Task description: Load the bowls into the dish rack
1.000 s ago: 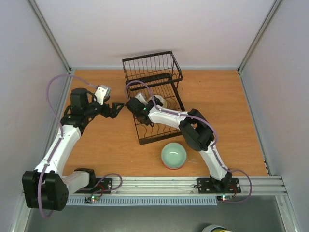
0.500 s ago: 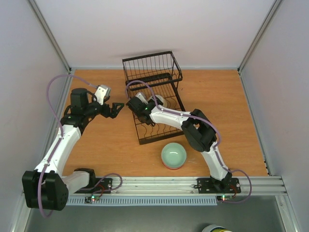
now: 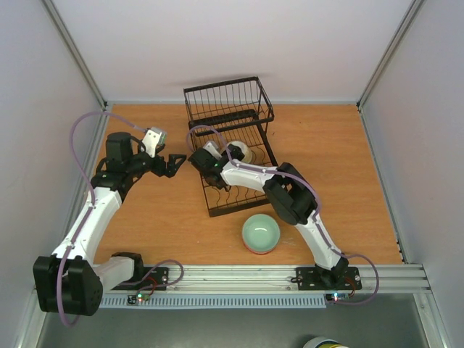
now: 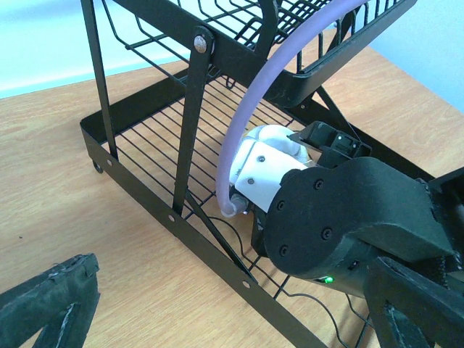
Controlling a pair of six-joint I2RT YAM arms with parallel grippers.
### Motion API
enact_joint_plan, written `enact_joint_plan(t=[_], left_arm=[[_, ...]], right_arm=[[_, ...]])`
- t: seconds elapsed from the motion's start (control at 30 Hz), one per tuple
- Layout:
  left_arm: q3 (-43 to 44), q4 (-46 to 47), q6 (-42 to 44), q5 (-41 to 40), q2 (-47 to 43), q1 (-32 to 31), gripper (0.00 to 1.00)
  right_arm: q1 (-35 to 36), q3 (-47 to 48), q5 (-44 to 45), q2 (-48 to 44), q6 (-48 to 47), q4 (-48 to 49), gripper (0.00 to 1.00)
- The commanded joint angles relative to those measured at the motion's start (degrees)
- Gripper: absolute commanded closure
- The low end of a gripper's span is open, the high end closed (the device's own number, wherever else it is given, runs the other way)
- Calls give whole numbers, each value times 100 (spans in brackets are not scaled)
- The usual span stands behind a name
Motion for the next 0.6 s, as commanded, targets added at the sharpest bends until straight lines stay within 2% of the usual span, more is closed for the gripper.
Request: enact_joint_plan(t=[0.0, 0.1, 0.3, 0.57], left_arm=[[-40, 231, -19, 74, 43, 12, 1], [-44, 230, -15, 64, 33, 17, 1], [-38, 235, -22, 67, 49, 19, 1], [-39, 222, -17, 63, 35, 27, 1]], right_arm=[[43, 100, -114, 403, -131, 80, 3], [35, 90, -62, 453, -122, 119, 16], [4, -94, 27, 250, -5, 280, 55], [-18, -241, 52, 29, 101, 332, 83]])
